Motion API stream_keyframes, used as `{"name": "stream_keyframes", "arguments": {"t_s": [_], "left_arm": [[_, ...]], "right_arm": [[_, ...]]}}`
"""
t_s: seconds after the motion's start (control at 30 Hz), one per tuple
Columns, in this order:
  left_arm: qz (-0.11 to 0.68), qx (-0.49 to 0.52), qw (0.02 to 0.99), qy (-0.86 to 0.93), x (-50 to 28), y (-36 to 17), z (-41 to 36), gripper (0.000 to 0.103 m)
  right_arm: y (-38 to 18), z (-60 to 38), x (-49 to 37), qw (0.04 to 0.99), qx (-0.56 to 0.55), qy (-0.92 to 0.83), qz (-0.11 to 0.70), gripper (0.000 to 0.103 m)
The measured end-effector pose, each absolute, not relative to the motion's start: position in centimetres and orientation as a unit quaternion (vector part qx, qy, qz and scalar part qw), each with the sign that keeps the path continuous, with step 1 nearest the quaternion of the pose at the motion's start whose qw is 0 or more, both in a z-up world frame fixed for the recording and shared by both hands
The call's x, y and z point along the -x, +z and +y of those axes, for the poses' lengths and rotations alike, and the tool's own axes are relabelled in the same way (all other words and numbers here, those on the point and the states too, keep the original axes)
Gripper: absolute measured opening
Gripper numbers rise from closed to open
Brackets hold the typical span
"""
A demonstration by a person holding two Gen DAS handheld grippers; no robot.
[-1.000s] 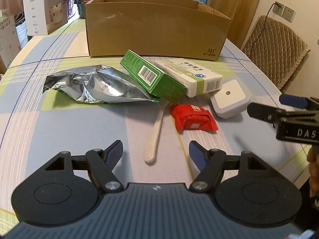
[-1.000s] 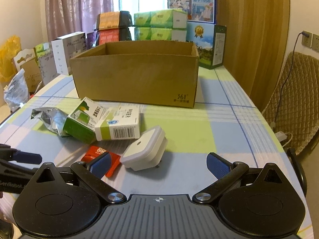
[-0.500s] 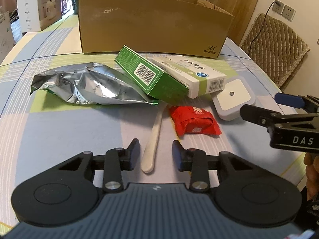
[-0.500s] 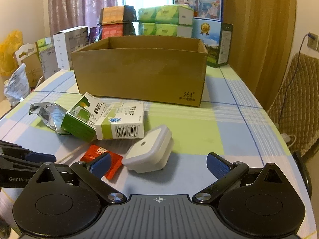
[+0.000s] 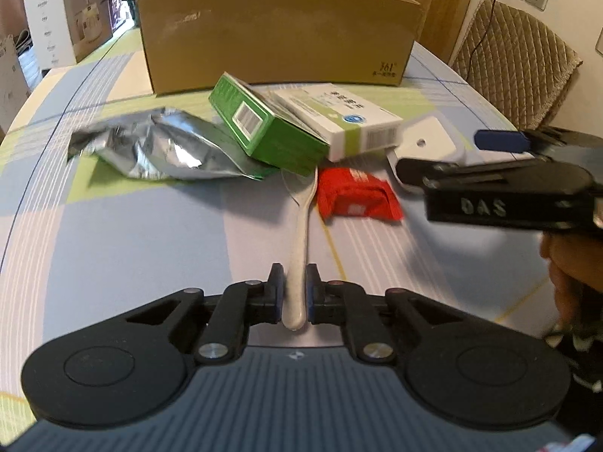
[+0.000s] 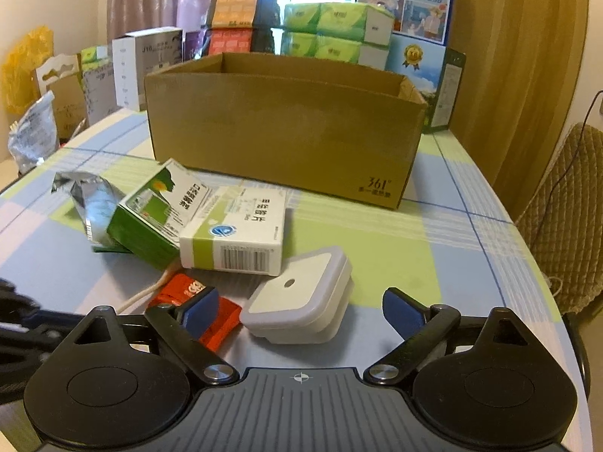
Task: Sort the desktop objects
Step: 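Grasp the white plastic spoon by its handle with the left tool, then move the right tool toward the white square night light while the left tool holds the spoon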
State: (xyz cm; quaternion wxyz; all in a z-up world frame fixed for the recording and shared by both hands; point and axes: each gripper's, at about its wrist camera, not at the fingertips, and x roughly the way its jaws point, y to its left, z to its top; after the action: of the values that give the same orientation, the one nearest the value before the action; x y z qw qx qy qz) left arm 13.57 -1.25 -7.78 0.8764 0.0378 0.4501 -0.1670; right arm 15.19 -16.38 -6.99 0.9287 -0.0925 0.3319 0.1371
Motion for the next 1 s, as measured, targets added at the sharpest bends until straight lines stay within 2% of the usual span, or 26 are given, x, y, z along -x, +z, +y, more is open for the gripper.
{"name": "stream_keyframes", "arguments": {"t_s": [0.1,0.2,0.33,0.47,0.53,0.57,0.6,0.8,0.83,0.9,0.93,0.97,1.0], "left_arm": [[0.451,-0.044,0.875,-0.172,-12.5,-7.6,-1.2,0.008],[0.448,-0.054,0.875,-0.178,-11.6,-7.5,-1.4,0.008],[0.448,-0.058,0.873,-0.185,-10.9,-7.6,-1.7,0.008],[0.448,-0.051,0.871,-0.192,-10.6,-7.7,-1.7,0.008],[0.446,-0.043,0.873,-0.193,-10.5,-7.5,-1.5,0.013],[0.444,-0.040,0.874,-0.192,-10.5,-7.4,-1.4,0.020],[0.441,-0.036,0.876,-0.192,-10.6,-7.3,-1.4,0.022],[0.434,-0.007,0.881,-0.187,-11.6,-7.1,-1.0,0.023],[0.434,-0.003,0.882,-0.185,-11.8,-7.2,-1.0,0.025],[0.435,0.005,0.882,-0.181,-12.3,-7.4,-1.0,0.031],[0.434,0.009,0.883,-0.179,-12.6,-7.4,-1.0,0.032],[0.432,0.012,0.884,-0.178,-12.7,-7.4,-0.9,0.033],[0.431,0.014,0.885,-0.176,-12.9,-7.5,-0.9,0.034]], "right_arm": [[-7.3,-16.5,-15.6,0.926,0.095,0.137,0.338,0.090],[-7.5,-16.4,-15.8,0.924,0.097,0.139,0.343,0.084],[-7.7,-16.5,-15.9,0.921,0.097,0.138,0.350,0.063],[-7.5,-17.1,-15.7,0.923,0.086,0.134,0.351,0.053],[-7.1,-17.7,-15.4,0.925,0.080,0.130,0.349,0.044],[-6.9,-18.0,-15.2,0.925,0.077,0.130,0.349,0.042],[-6.8,-18.2,-15.0,0.925,0.075,0.128,0.351,0.042],[-6.5,-19.9,-14.2,0.929,0.076,0.093,0.351,0.042],[-6.5,-20.1,-14.1,0.929,0.076,0.091,0.349,0.044],[-6.6,-20.3,-13.9,0.930,0.079,0.094,0.345,0.056],[-6.7,-20.3,-13.9,0.931,0.081,0.097,0.343,0.068],[-6.8,-20.2,-13.8,0.932,0.082,0.098,0.340,0.074],[-6.9,-20.2,-13.8,0.932,0.082,0.100,0.339,0.076]]}}
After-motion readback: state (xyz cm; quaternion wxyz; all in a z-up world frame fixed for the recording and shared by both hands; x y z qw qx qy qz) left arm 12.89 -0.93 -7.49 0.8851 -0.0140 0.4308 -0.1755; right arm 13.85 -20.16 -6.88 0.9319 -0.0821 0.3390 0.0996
